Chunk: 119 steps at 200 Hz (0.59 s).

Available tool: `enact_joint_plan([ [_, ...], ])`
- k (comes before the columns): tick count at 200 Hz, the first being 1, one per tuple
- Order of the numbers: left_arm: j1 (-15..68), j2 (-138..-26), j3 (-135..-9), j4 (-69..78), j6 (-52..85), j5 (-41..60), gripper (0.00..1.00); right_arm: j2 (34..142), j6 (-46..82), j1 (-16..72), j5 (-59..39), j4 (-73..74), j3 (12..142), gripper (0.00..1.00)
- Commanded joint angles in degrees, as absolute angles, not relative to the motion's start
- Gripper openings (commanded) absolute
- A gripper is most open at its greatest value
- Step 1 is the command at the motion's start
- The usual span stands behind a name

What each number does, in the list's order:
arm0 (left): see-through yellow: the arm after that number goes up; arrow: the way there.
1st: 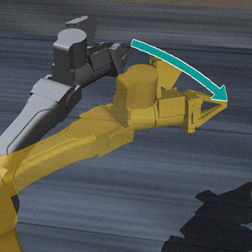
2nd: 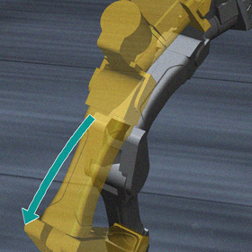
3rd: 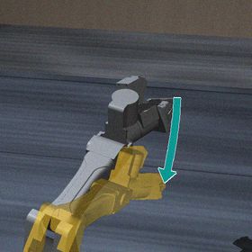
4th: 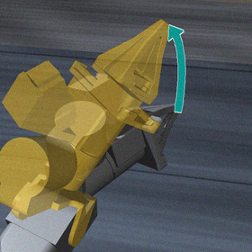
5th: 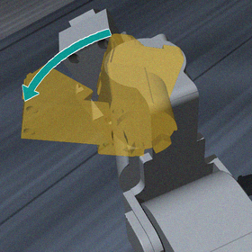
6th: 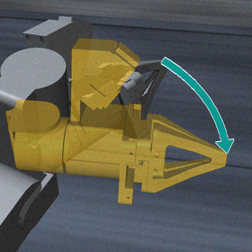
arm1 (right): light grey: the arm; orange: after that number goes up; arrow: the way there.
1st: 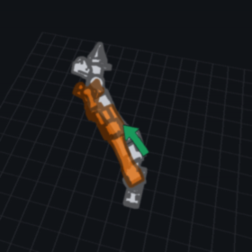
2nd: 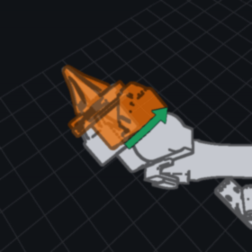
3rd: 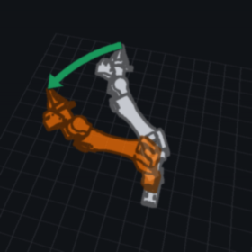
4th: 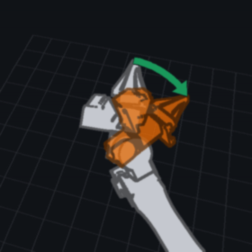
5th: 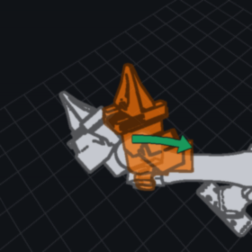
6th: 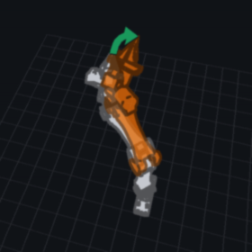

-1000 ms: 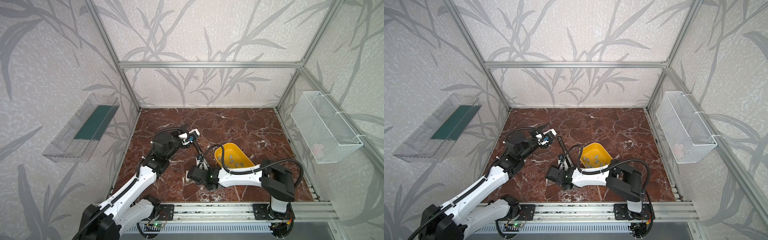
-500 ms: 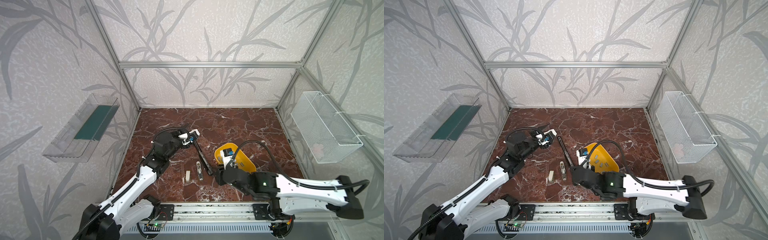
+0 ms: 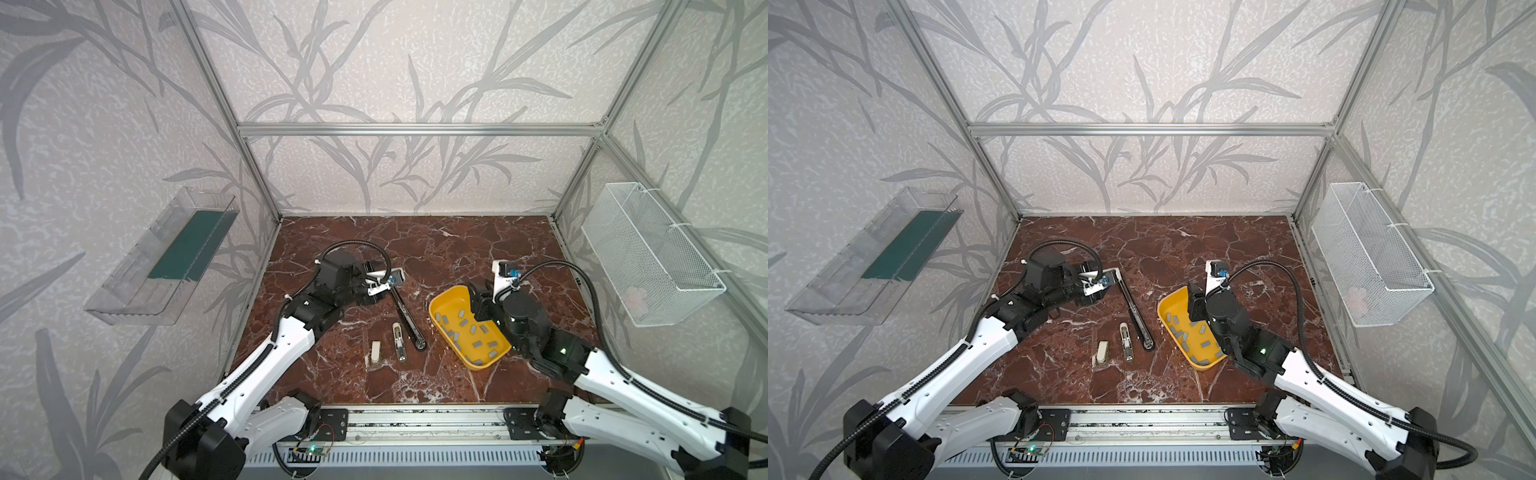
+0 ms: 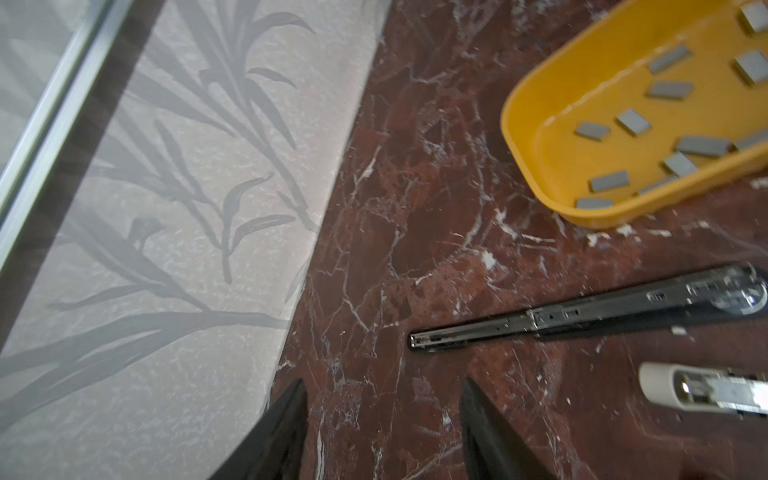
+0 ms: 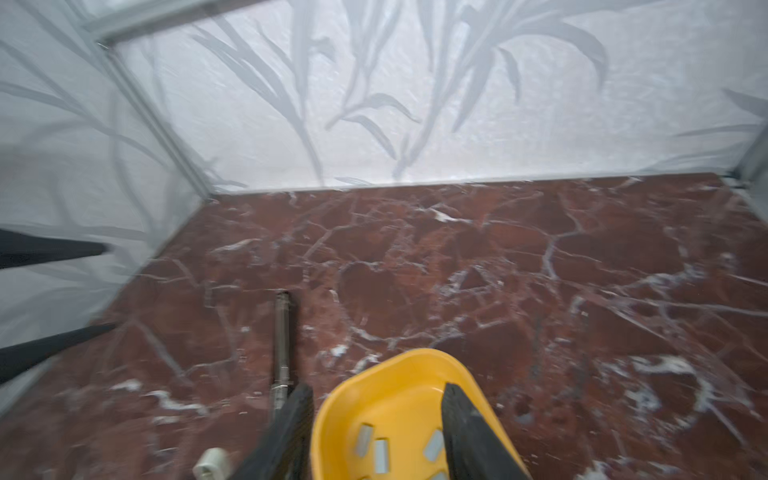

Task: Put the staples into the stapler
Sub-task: 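Withdraw the right gripper over the tray while the left gripper lowers toward the beige pieces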

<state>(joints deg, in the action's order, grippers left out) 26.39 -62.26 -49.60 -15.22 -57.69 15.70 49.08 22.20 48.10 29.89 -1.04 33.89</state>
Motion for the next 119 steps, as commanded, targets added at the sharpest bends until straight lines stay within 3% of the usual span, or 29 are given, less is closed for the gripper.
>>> enact_joint_plan([
  [1,26.4,-63.9,-43.8,-22.7,-73.3,15.4,0.61,50.3,21.2,44.4,27.9,9.9,27.0,0.56],
  [13,26.3,-65.1,-42.1,-23.6,-79.4,11.5,0.61,50.8,20.7,42.3,21.5,8.0,29.1,0.56],
  [46,27.6,-65.5,-39.6,-30.3,-93.0,3.4,0.62,48.4,22.2,42.3,21.1,6.5,29.1,0.57],
  [83,28.8,-62.5,-38.1,-37.9,-100.1,-0.2,0.62,47.1,22.7,42.3,21.0,5.4,29.2,0.58],
  [119,35.2,-60.1,-36.2,-41.1,-102.5,-3.2,0.61,47.8,23.0,42.3,19.4,6.0,29.0,0.58],
])
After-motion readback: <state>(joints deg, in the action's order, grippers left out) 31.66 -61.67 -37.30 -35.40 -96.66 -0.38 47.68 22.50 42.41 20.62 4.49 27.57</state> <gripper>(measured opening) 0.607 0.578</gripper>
